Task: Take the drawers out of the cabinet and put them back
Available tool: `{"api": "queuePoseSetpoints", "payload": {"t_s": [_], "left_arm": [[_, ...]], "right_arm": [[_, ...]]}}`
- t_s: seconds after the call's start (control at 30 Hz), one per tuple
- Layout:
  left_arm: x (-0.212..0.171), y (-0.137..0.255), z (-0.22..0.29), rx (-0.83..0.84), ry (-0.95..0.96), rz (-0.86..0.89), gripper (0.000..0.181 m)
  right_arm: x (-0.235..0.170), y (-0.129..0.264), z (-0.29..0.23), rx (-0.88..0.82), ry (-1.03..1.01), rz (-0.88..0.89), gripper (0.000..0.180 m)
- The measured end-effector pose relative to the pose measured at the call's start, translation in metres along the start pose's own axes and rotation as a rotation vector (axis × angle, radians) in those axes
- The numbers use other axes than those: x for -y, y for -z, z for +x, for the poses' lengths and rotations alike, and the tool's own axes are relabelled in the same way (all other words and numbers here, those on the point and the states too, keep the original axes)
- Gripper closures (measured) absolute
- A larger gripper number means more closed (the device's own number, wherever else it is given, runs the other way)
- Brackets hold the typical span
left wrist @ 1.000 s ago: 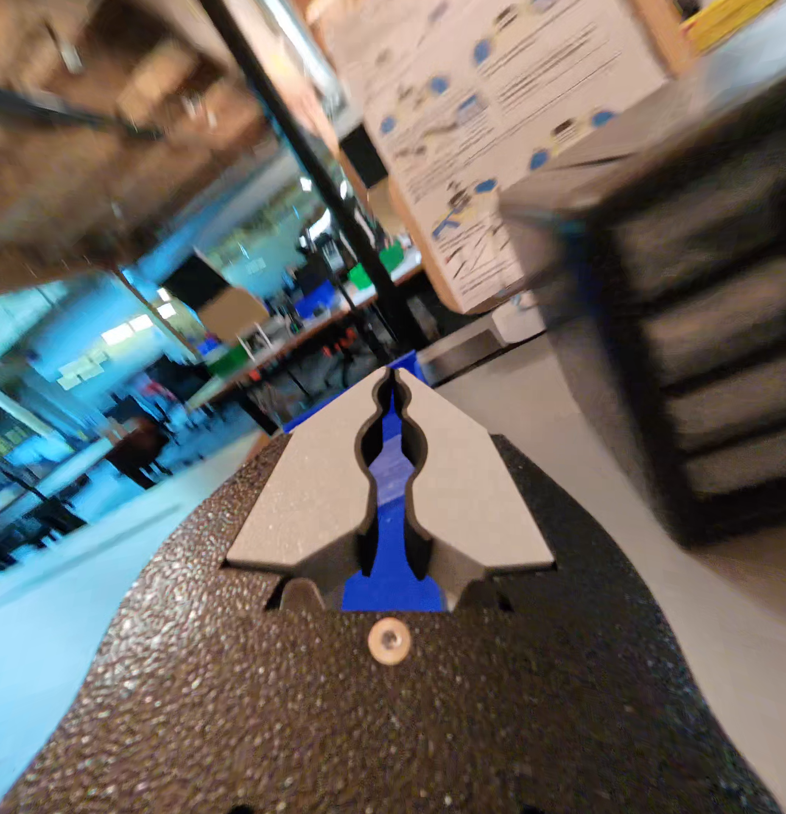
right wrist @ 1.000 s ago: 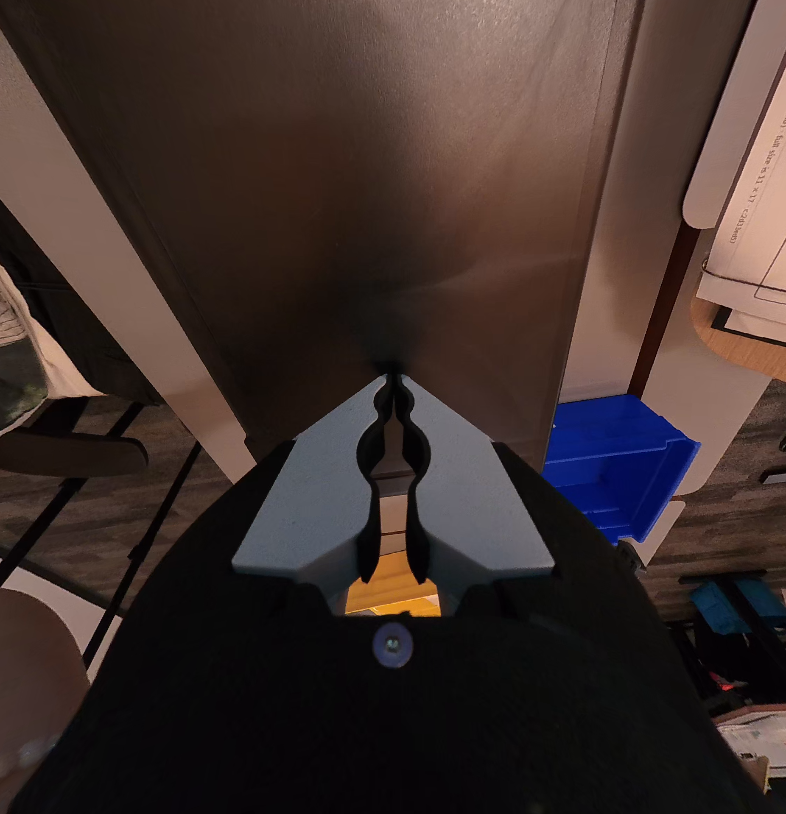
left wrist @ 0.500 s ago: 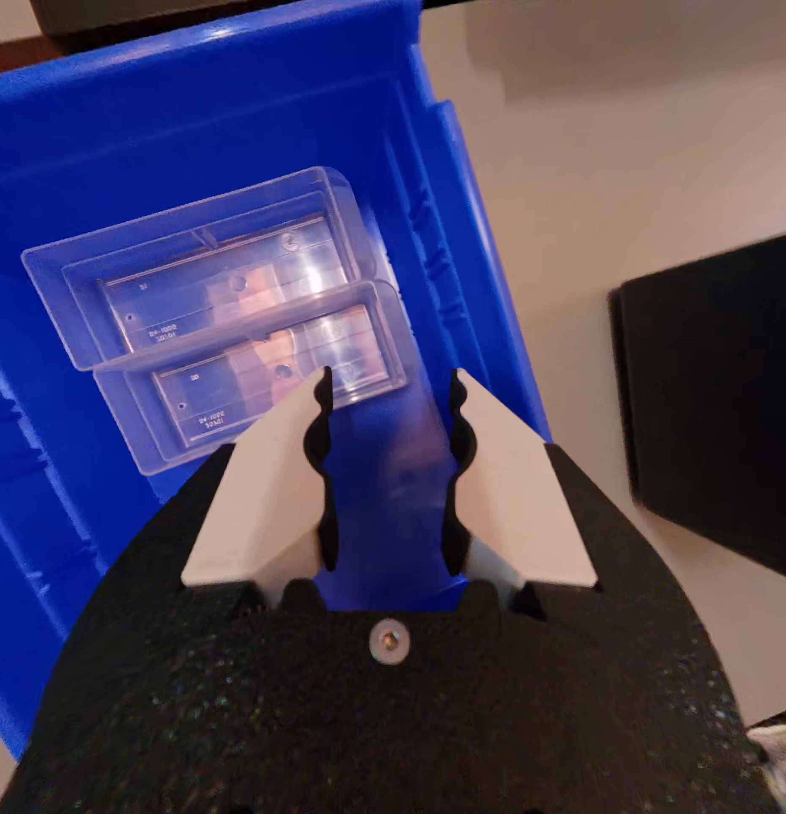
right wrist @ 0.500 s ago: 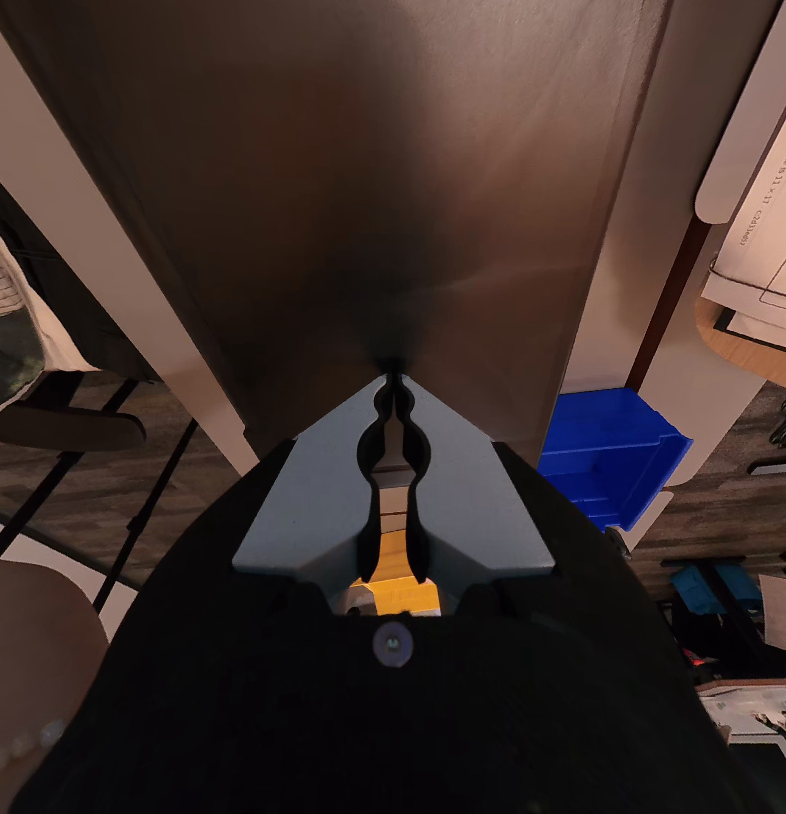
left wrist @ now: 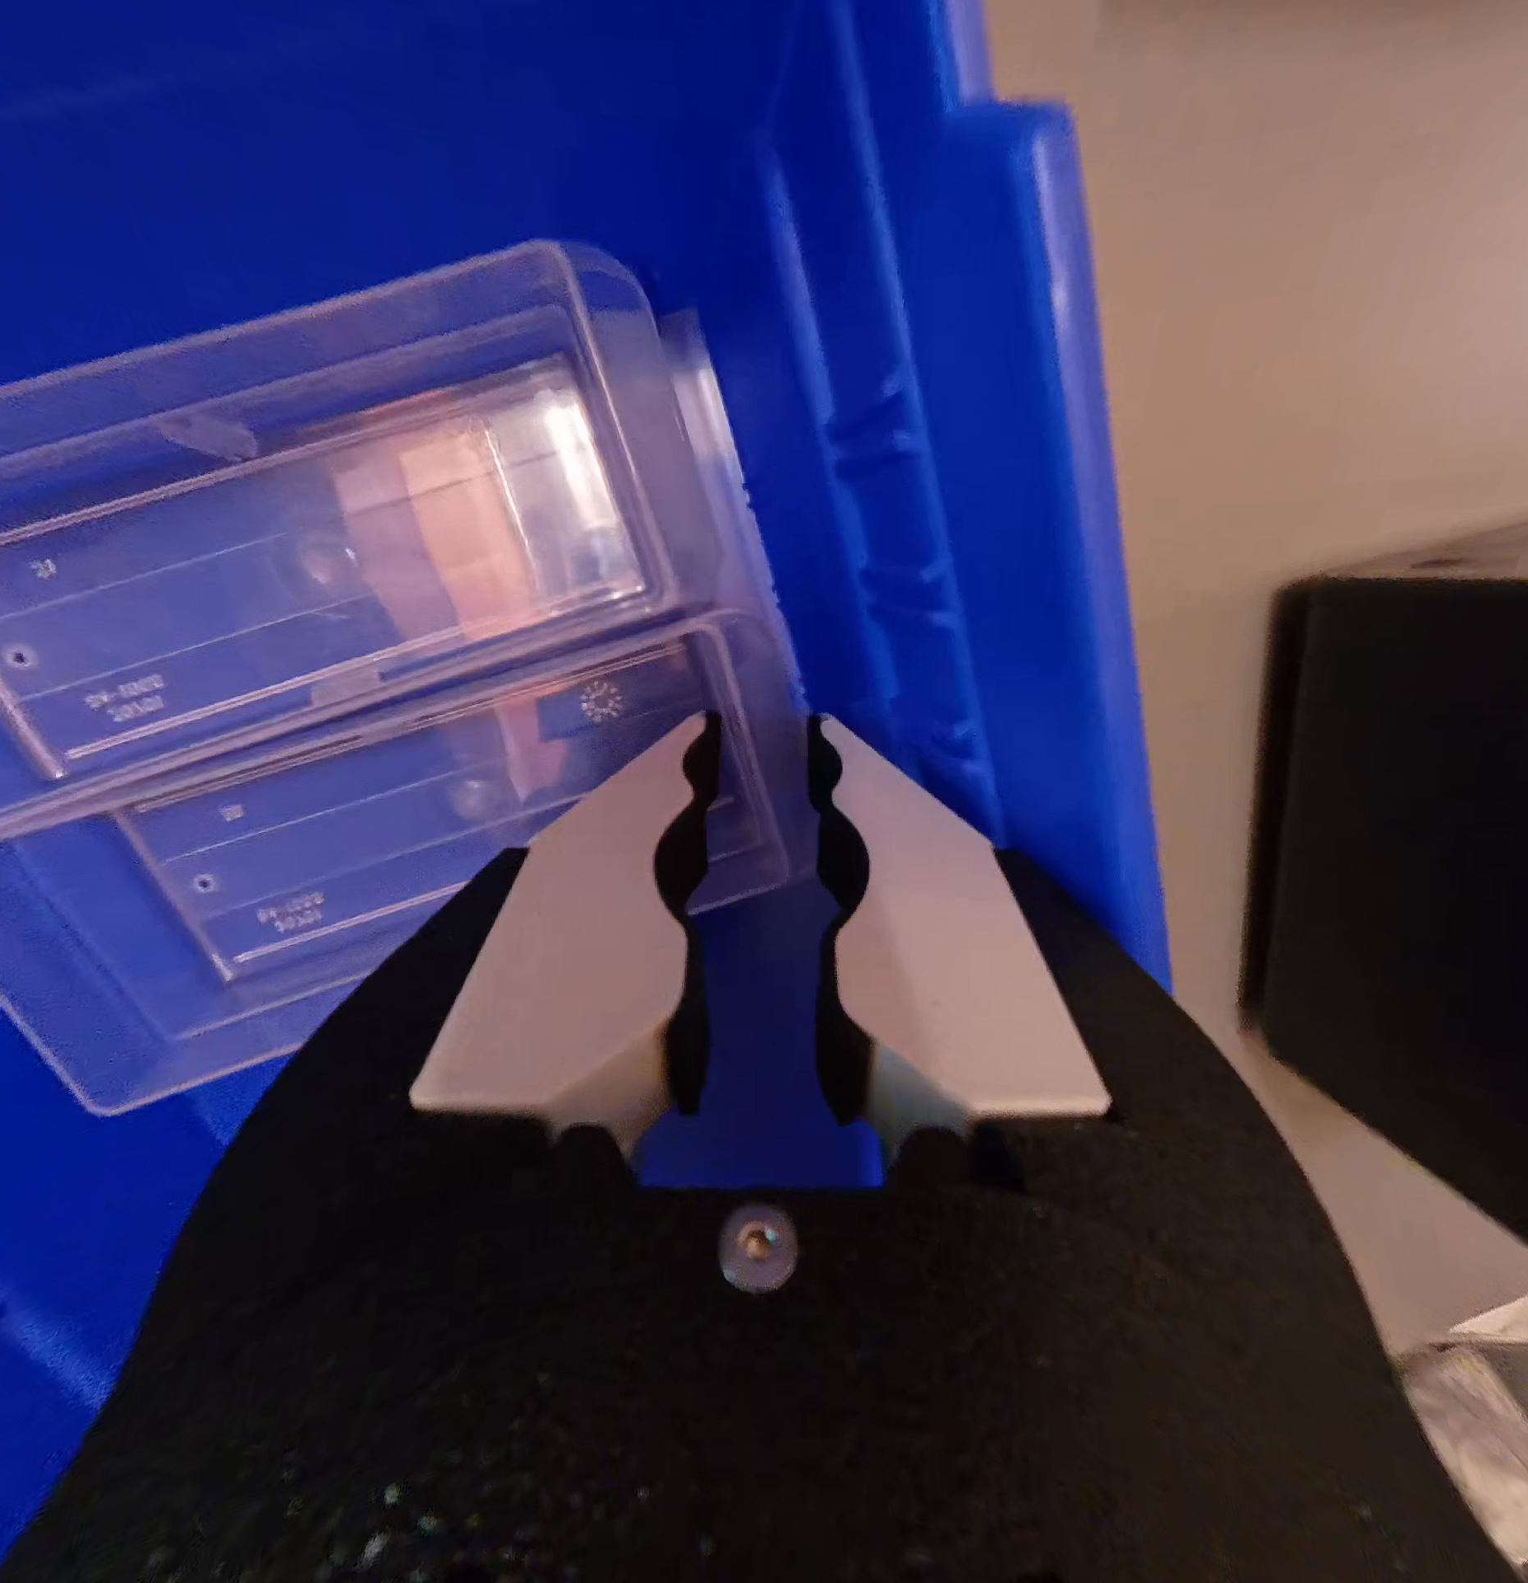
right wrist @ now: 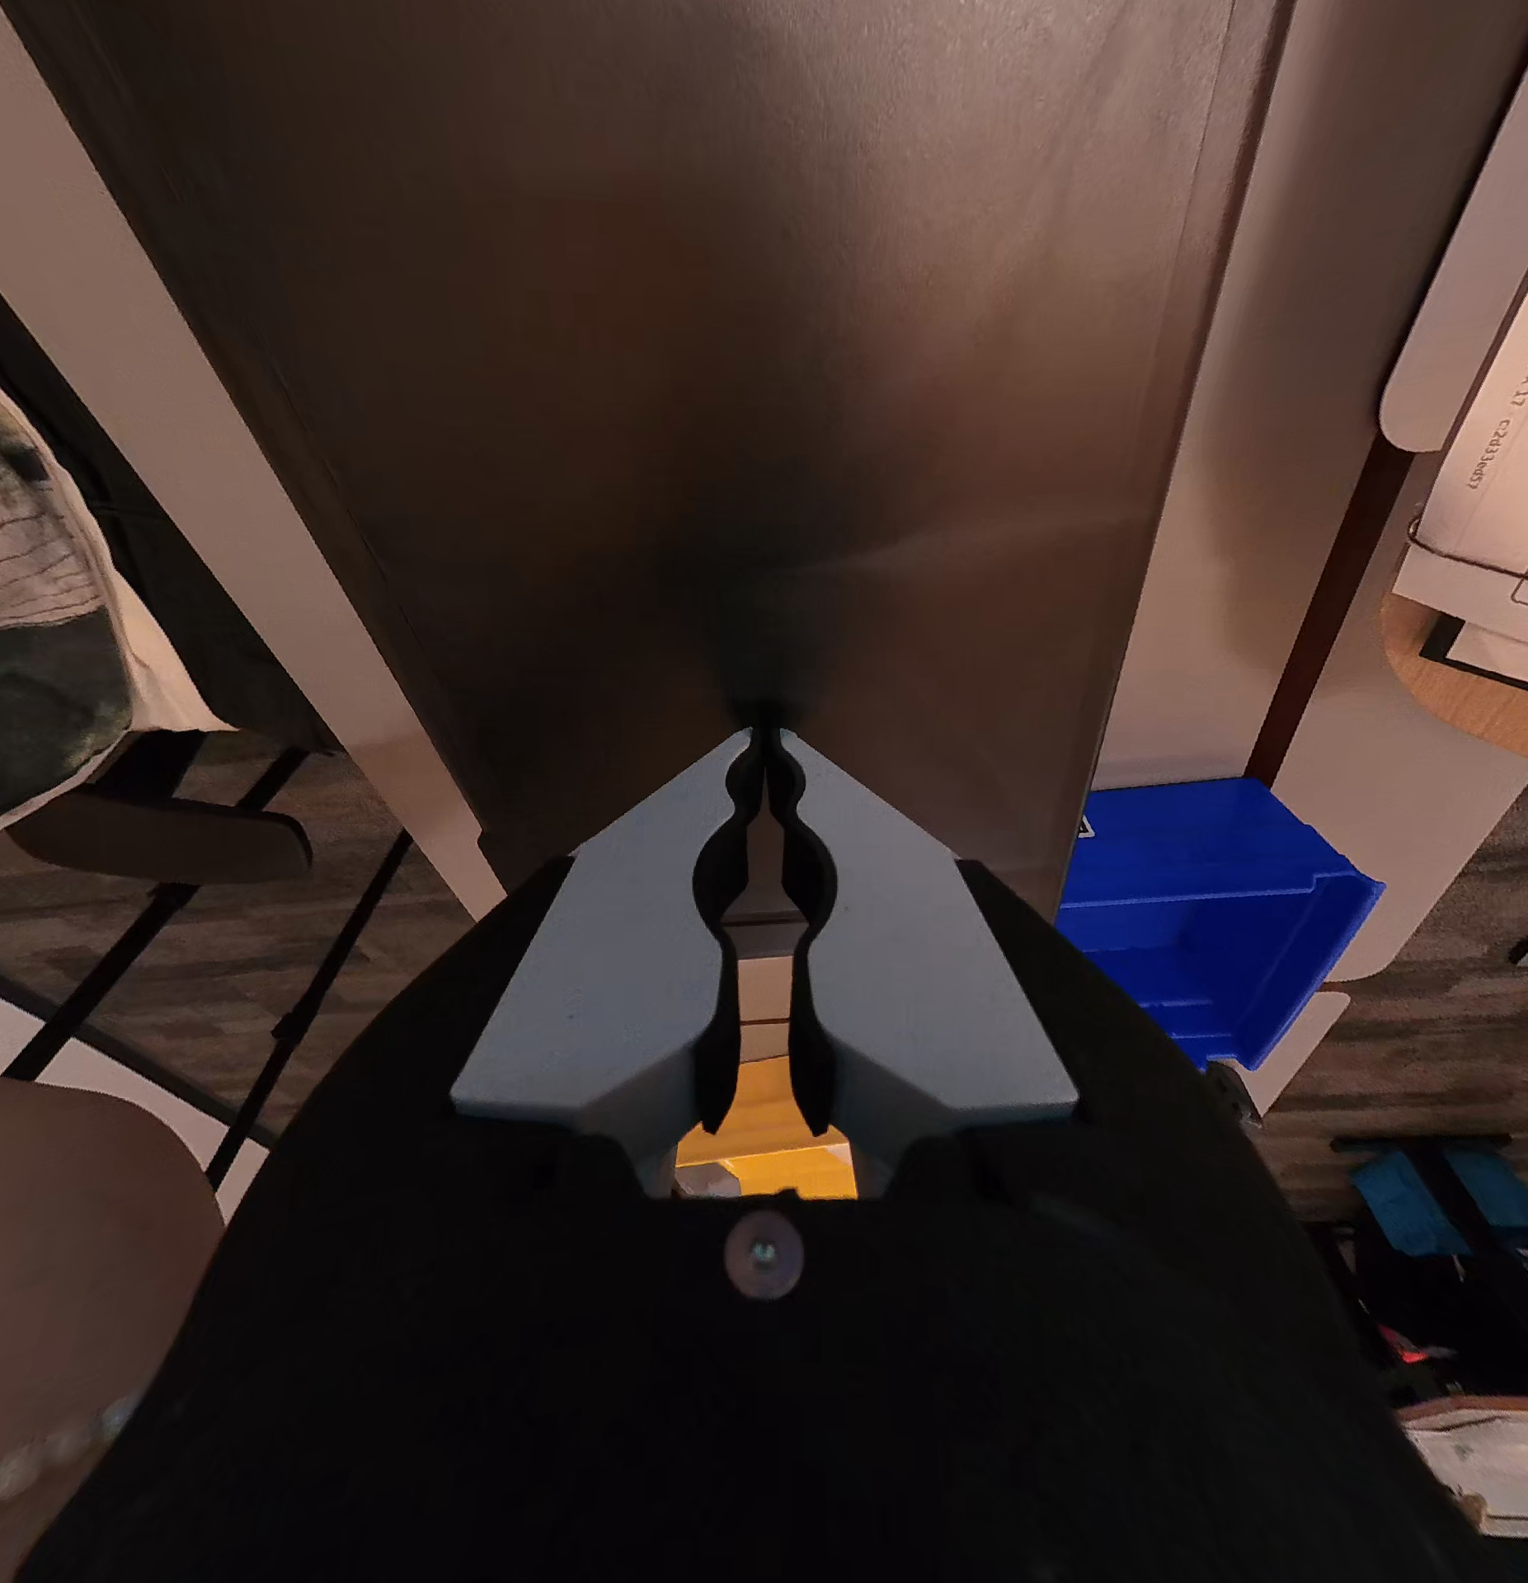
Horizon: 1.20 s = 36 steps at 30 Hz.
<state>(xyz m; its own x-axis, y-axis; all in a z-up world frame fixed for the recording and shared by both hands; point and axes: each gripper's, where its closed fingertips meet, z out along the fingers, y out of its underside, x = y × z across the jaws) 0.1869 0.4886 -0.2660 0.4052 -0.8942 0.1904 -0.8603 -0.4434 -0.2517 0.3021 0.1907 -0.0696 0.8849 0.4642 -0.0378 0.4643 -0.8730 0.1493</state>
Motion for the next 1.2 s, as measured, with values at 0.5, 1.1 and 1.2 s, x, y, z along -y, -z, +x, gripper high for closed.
{"api": "queuePoseSetpoints", "payload": {"t_s": [0.5,1.1,1.2], "left_arm": [[-0.108,0.188,0.099,-0.15,-0.629,-0.014,0.169],[-0.265,0.178,0.323,-0.506,-1.423,-0.565,0.17],[-0.253,0.161,0.342,-0.517,-1.444,-0.573,0.17]], "right_arm": [[0.0,0.001,-0.001,0.0,-0.018,0.008,0.18],[0.0,0.001,0.0,0.037,-0.041,0.05,0.18],[0.001,0.001,0.0,0.039,-0.036,0.062,0.18]]}}
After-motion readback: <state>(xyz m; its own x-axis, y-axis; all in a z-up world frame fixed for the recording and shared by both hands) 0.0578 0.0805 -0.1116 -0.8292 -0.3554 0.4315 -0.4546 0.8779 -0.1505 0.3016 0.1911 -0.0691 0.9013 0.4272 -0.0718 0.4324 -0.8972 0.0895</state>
